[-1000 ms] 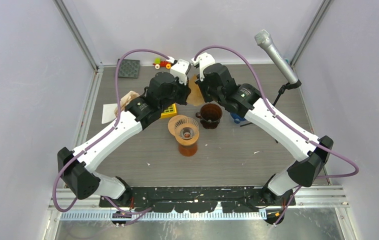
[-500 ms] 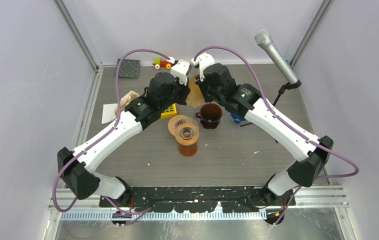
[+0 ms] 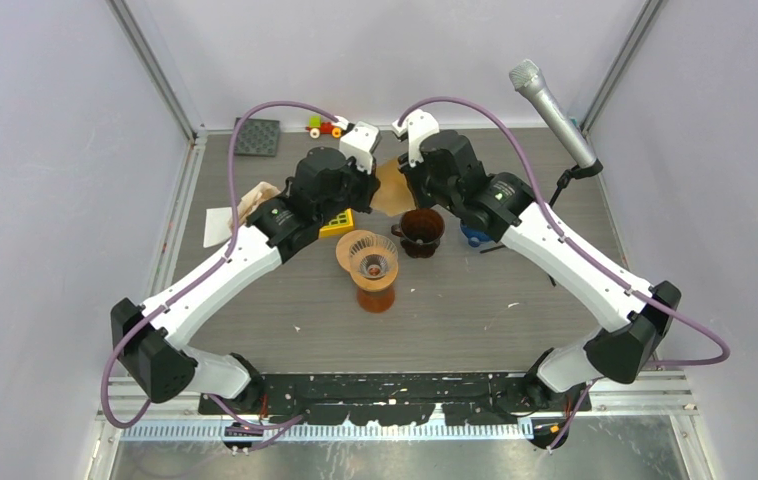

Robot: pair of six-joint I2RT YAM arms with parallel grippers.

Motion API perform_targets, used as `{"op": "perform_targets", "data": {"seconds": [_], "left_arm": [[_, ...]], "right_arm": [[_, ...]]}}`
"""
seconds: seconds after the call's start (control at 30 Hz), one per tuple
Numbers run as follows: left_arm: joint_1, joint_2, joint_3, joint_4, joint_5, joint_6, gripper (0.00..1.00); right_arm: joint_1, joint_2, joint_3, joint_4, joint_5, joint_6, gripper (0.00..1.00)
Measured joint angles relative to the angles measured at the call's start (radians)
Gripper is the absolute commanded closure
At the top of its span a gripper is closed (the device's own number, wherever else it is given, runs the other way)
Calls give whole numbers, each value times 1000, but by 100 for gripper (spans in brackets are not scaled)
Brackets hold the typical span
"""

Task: Place the coffee filter in the dripper
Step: Place the coffee filter in the coffee dripper.

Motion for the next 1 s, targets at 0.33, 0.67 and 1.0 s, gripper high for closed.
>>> {"op": "perform_targets", "data": {"seconds": [0.33, 0.67, 1.0], "left_arm": [[0, -19, -5, 0, 48, 0, 100], [0, -20, -6, -1, 171, 8, 100], [0, -3, 11, -49, 262, 50, 100]], "right_arm": [[-42, -30, -22, 9, -90, 2, 67], [-72, -92, -34, 15, -251, 3, 63], [-74, -124, -35, 14, -328, -31, 55]]}}
